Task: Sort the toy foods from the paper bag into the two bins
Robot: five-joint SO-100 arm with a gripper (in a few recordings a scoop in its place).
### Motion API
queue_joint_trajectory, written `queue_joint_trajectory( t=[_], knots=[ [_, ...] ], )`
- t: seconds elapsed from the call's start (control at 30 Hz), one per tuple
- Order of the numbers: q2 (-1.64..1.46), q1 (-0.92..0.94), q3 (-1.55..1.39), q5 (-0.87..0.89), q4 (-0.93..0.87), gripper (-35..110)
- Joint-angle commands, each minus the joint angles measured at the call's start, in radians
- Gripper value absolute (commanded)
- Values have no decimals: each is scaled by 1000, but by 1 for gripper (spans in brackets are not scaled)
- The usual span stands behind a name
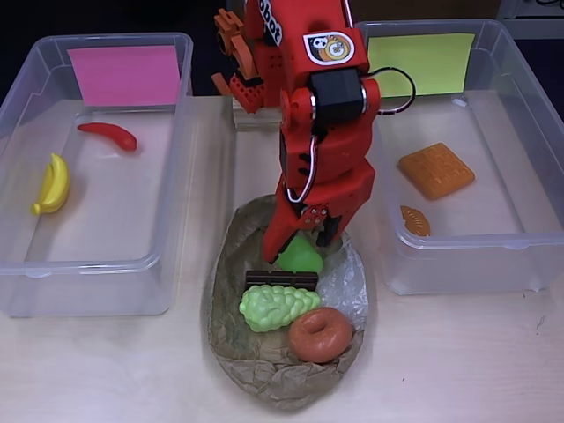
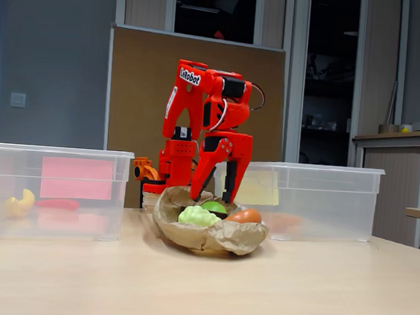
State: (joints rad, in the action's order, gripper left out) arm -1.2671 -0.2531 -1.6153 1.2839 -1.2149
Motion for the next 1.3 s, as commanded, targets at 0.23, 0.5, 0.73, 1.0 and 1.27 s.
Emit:
queue_joint_trajectory(
  t=[0.23,0.5,0.73,1.0,1.27],
  knots=[
    [23,-12,-60,21,61,34],
    [69,0,-11,-2,34,26],
    [54,11,78,-26,-117,22],
    [-46,49,212,-118,-337,21],
    [-327,184,219,-353,-350,20]
  ],
)
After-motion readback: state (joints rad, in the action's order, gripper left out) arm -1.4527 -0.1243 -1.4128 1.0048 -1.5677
